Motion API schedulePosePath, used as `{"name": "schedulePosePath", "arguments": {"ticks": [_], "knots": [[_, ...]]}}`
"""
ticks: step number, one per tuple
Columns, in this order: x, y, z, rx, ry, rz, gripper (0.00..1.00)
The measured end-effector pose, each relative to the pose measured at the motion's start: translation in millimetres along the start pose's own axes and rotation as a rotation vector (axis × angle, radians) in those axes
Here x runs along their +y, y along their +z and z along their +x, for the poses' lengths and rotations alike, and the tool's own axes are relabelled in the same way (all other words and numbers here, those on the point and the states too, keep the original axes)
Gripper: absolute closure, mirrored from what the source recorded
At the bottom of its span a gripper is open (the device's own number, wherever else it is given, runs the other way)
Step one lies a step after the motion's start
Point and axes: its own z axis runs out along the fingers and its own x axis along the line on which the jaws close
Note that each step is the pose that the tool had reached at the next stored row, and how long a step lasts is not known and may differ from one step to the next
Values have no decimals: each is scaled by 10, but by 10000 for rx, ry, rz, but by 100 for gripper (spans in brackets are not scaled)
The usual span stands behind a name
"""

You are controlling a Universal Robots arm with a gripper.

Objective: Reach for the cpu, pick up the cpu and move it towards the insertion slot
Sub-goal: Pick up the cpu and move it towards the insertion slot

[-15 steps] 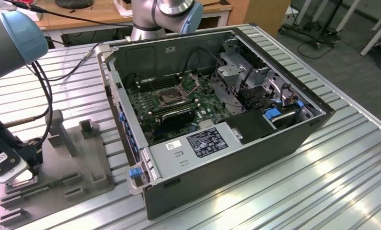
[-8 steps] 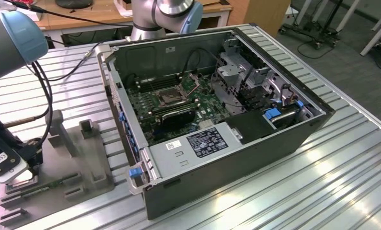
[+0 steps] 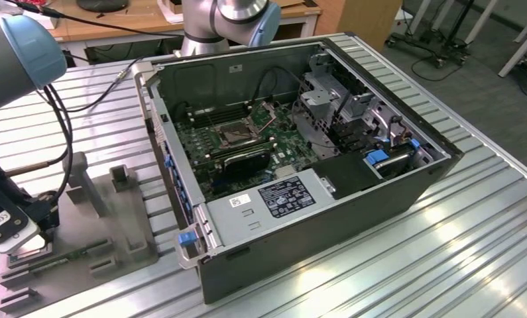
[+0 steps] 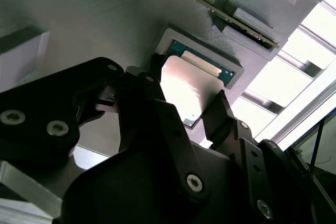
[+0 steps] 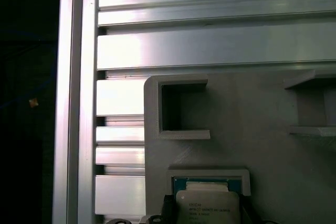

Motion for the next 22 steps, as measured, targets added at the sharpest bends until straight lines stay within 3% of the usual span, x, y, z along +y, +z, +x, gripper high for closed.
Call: {"name": "schedulePosePath", "arguments": {"ticks": [22], "knots": [[1, -32, 0, 3, 0, 5, 45]]}}
